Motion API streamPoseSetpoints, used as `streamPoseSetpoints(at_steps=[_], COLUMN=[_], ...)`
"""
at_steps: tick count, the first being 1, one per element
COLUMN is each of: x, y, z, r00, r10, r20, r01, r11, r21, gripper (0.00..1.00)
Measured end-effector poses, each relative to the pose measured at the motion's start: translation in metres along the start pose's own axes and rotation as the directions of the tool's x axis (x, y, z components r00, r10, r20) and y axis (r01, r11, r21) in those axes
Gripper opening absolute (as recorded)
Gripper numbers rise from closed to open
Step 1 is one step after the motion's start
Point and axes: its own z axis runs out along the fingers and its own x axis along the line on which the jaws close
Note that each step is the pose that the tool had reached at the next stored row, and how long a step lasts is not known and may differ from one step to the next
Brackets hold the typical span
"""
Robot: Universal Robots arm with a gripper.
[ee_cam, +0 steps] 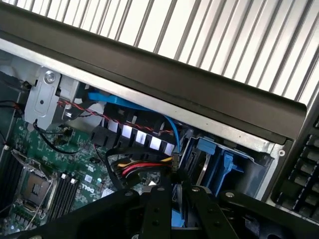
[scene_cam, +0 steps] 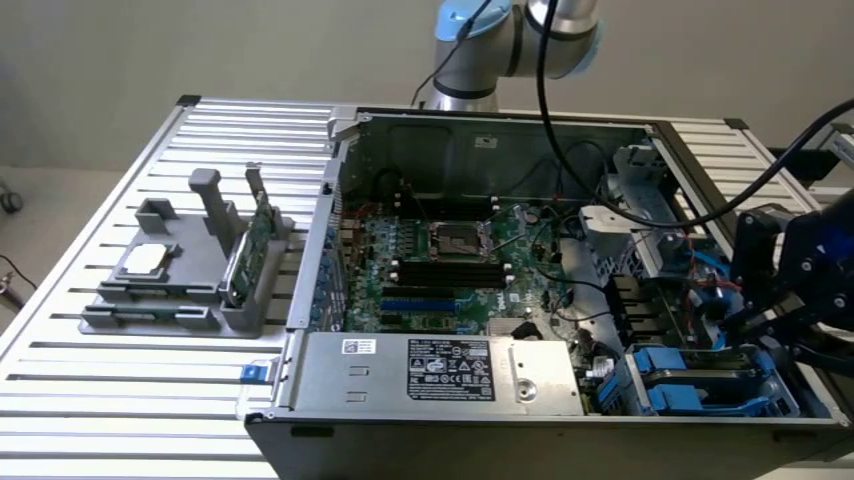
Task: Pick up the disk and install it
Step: 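Insert the first disk wire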
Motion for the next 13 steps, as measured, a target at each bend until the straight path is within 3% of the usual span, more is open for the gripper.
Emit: streamPoseSetpoints(at_steps=[3,5,6,7,13], x=[0.0001,0.0001,0.0001,0.0001,0.0017], y=[-0.0004,-0.0005,-0.0005,-0.0006,-0.0048], z=[0.0001,0.0001,0.0001,0.0001,0.0015], r00=[0.9987,0.9969,0.9961,0.9955,0.9918], r10=[0.008,0.016,0.021,0.029,0.086], r20=[0.05,0.0765,0.0858,0.0903,0.0938], r01=[-0.008,-0.017,-0.022,-0.03,-0.087], r11=[0.9999,0.9998,0.9997,0.9995,0.9962], r21=[0.0078,0.0095,0.0094,0.0083,-0.0021], gripper=[0.18,0.18,0.18,0.18,0.18])
